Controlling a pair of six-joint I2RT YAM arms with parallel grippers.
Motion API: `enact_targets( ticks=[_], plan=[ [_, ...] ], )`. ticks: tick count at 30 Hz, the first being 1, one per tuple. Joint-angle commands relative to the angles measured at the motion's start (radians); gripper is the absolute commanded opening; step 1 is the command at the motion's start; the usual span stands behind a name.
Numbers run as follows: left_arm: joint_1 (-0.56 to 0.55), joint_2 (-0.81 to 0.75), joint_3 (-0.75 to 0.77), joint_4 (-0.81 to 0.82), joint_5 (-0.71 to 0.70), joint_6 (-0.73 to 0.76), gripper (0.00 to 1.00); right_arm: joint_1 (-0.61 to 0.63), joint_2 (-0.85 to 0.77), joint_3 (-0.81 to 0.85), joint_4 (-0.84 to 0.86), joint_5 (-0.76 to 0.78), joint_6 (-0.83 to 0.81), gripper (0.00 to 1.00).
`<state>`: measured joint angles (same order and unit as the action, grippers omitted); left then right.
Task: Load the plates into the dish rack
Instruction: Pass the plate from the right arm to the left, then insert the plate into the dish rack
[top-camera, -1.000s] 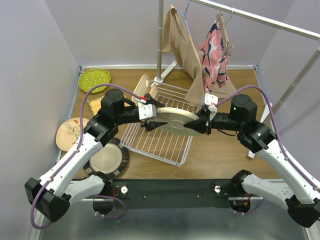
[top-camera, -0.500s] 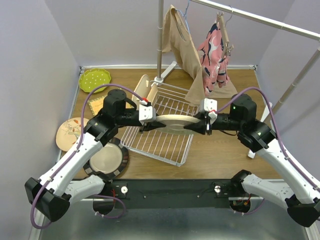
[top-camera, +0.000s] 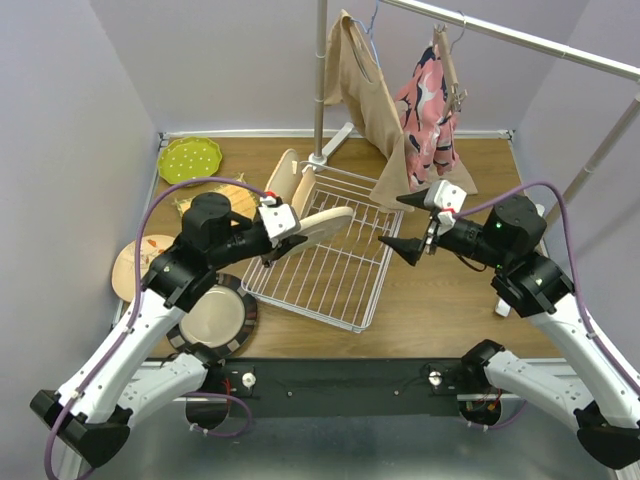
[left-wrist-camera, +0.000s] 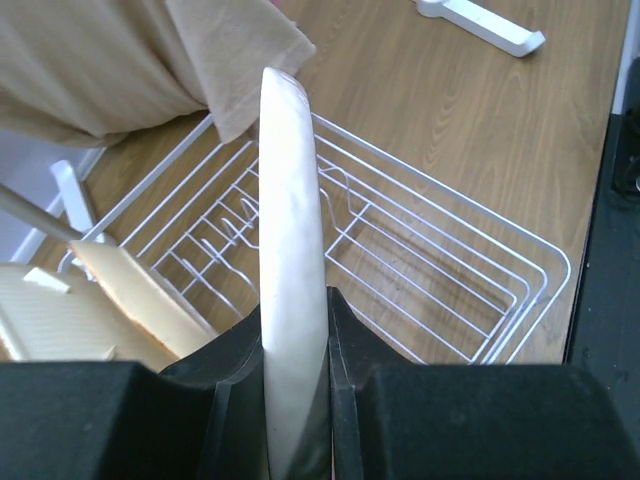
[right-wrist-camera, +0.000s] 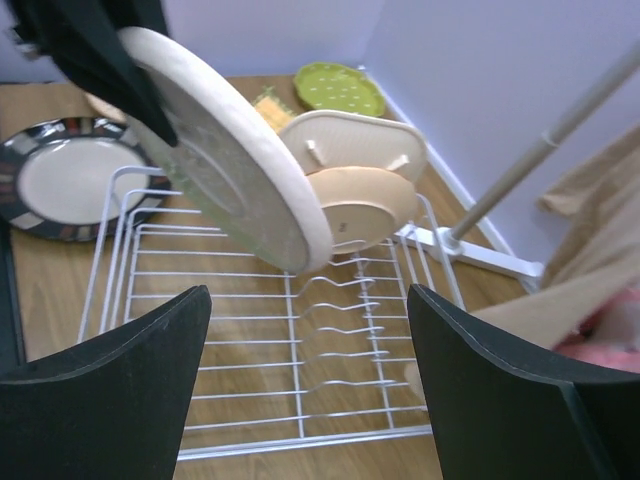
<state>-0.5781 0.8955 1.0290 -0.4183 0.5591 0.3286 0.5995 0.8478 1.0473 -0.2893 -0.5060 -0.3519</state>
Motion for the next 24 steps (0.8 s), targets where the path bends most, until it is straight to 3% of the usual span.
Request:
enact_targets(
  ticks=[1, 4, 9, 16, 24],
  plan=[
    [-0.005, -0.079, 0.025, 0.122, -0.057, -0.065, 0.0, -0.046, -0.038, -0.02, 0.03, 0.106, 0.039, 0.88],
    [-0.005, -0.063, 0.048, 0.148, -0.064, -0.126, 0.0, -0.078, -0.041, -0.043, 0.033, 0.122, 0.063, 0.88],
    [-0.005, 0.016, 0.126, 0.196, -0.143, -0.375, 0.0, -0.132, -0.055, -0.087, 0.056, 0.234, 0.181, 0.98],
    [-0.012, 0.138, 0.253, 0.156, -0.425, -0.672, 0.0, -0.161, -0.079, -0.164, 0.058, 0.254, 0.284, 0.98],
    [-0.063, 0.296, 0.356, 0.145, -0.597, -0.743, 0.0, -0.184, -0.079, -0.199, 0.076, 0.261, 0.324, 0.98]
  ],
)
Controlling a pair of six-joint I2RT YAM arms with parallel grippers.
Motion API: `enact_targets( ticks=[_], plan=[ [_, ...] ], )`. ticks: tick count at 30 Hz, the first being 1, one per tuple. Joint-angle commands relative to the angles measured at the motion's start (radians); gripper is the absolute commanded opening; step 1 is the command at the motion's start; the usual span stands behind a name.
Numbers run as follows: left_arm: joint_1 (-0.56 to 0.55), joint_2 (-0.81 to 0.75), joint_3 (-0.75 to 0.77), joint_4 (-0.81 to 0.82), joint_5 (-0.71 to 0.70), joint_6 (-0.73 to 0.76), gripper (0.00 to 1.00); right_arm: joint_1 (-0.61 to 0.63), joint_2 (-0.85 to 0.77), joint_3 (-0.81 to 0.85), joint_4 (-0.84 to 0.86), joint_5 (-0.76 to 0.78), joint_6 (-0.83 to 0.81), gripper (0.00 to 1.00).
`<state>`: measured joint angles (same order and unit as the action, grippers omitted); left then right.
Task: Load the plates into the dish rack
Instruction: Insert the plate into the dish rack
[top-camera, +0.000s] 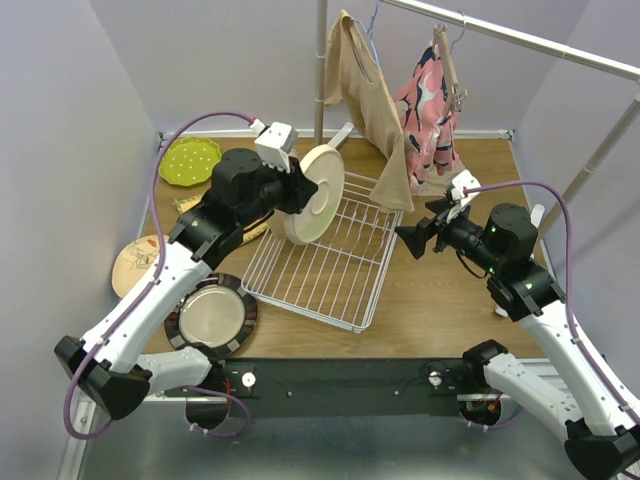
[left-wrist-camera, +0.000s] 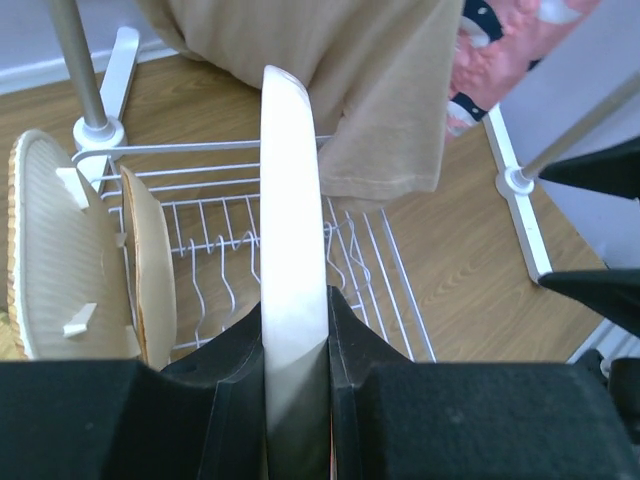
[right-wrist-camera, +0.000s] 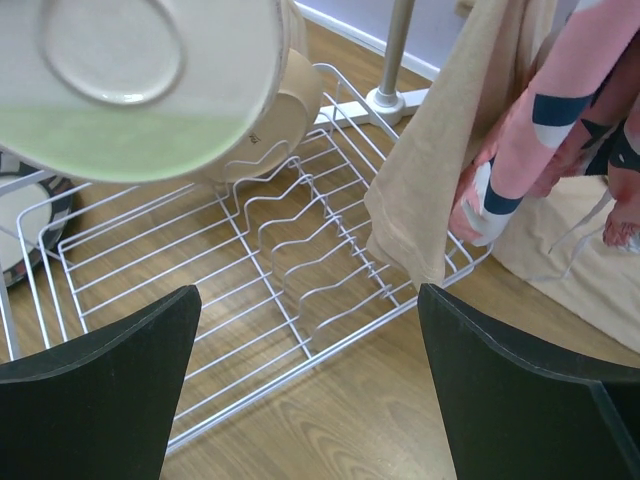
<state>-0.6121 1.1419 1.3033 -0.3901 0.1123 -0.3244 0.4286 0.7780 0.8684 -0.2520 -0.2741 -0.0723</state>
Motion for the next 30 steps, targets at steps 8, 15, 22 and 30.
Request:
enact_targets(
  ticks=[8, 15, 22, 30],
  plan=[
    [-0.123, 0.186, 0.177, 0.12, -0.364, -0.015, 0.0, -0.037, -0.011, -0.034, 0.046, 0.026, 0.057, 0.98],
    [-0.127, 0.288, 0.215, 0.143, -0.404, 0.119, 0.0, -0.051, -0.014, -0.048, 0.054, 0.015, 0.054, 0.98],
    [-0.127, 0.351, 0.235, 0.151, -0.415, 0.211, 0.0, -0.073, -0.017, -0.06, 0.063, 0.01, 0.057, 0.98],
    [-0.127, 0.423, 0.247, 0.171, -0.425, 0.271, 0.0, -0.087, -0.025, -0.068, 0.063, 0.004, 0.057, 0.98]
  ],
)
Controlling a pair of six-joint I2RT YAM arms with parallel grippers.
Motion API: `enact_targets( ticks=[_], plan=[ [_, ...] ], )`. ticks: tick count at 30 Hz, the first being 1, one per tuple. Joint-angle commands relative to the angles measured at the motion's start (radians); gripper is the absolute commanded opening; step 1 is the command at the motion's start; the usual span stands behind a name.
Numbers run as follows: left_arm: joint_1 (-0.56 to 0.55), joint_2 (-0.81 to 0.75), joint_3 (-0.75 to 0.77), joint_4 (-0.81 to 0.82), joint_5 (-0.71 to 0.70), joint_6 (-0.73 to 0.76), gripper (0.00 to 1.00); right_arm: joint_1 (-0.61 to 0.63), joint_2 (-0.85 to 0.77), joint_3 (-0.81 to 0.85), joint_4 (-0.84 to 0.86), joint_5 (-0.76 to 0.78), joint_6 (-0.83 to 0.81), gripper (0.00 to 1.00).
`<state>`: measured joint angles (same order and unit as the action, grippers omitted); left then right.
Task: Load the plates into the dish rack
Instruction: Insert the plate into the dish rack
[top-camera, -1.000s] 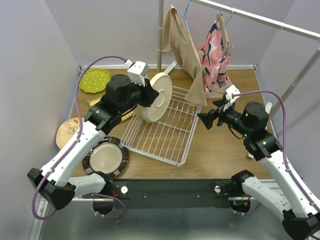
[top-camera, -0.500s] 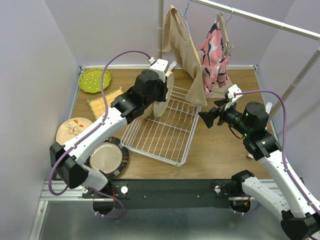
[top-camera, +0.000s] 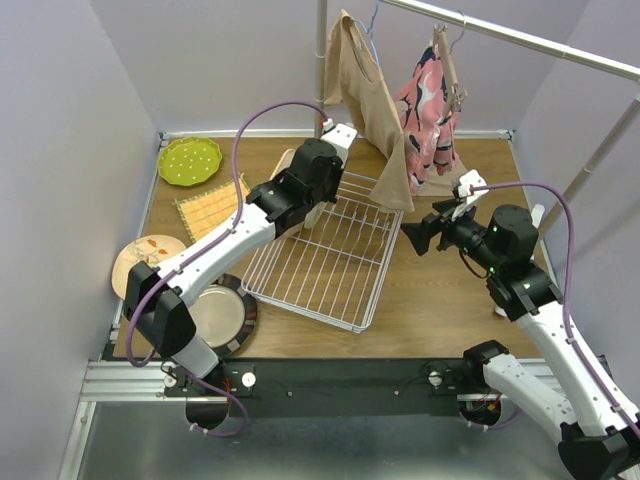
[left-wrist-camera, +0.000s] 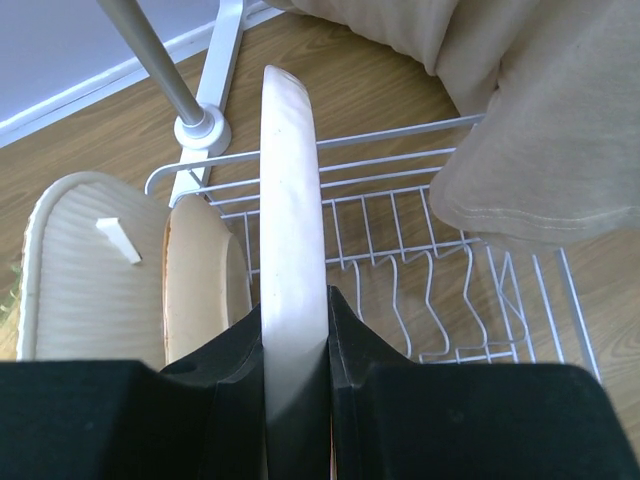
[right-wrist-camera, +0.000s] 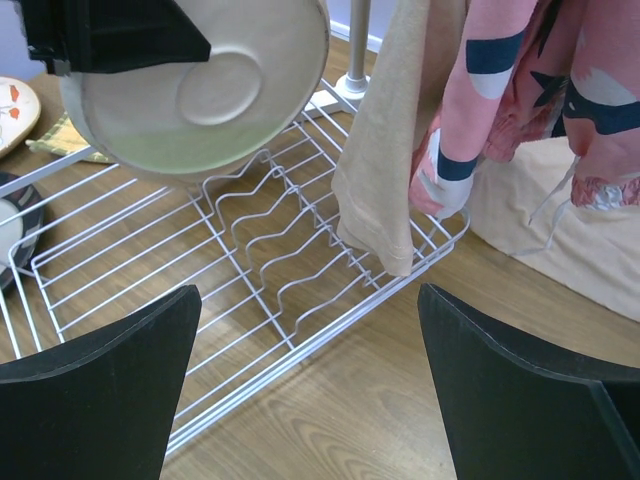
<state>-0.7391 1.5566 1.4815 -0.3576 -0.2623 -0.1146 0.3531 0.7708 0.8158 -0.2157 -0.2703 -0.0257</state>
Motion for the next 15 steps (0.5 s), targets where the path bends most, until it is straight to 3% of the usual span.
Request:
enact_targets(
  ticks=[1, 15],
  plan=[
    [0.001, 0.014, 0.071, 0.138, -0.061, 0.07, 0.0, -0.011, -0.019, -0.015, 0.027, 0.0, 0.012, 0.98],
    [0.004, 0.069, 0.045, 0.131, -0.106, 0.086, 0.0, -0.028, -0.024, -0.029, 0.027, -0.009, 0.012, 0.98]
  ],
)
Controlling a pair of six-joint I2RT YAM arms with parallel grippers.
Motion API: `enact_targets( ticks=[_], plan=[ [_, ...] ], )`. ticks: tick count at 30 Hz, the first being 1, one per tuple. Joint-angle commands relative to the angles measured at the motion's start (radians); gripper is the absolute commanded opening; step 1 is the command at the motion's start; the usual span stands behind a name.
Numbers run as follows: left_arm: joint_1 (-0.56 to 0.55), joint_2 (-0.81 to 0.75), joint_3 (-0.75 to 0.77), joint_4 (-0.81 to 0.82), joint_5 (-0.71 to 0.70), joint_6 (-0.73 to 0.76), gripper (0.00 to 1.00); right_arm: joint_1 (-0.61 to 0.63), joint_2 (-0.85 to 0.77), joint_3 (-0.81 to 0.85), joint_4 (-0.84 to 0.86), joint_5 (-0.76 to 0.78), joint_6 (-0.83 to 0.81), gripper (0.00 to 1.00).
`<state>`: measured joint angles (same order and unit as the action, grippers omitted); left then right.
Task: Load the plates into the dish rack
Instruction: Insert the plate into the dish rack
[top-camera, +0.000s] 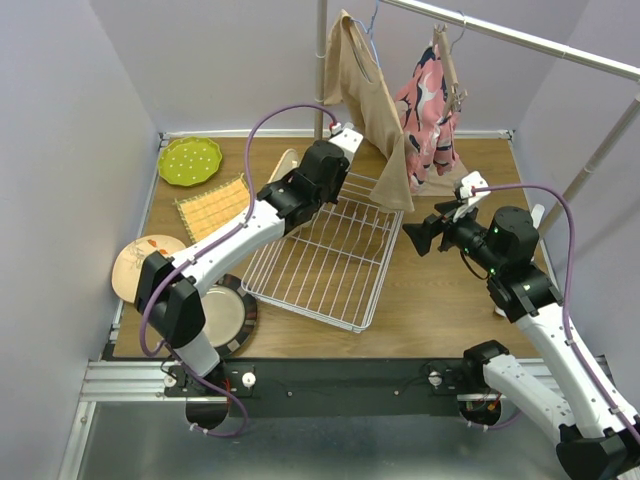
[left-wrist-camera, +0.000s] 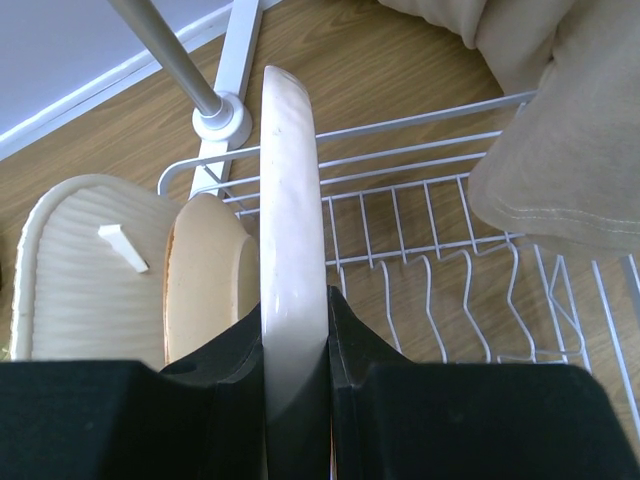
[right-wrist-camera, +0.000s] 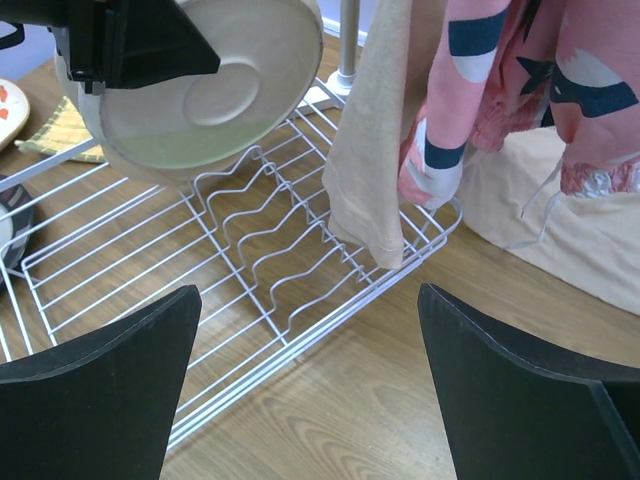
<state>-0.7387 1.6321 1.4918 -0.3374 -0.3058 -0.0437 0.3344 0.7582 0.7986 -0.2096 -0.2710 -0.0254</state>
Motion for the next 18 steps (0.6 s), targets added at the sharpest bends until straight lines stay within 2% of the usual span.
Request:
enact_targets(
  ticks=[1, 18],
  plan=[
    [0.002, -0.005, 0.022, 0.11, -0.059, 0.008, 0.0, -0.009, -0.01, -0.012, 0.021, -0.007, 0.01, 0.98],
    [0.007, 0.057, -0.091, 0.172, -0.032, -0.064, 0.0, -0.017, -0.003, -0.024, 0.021, -0.014, 0.001, 0.98]
  ],
)
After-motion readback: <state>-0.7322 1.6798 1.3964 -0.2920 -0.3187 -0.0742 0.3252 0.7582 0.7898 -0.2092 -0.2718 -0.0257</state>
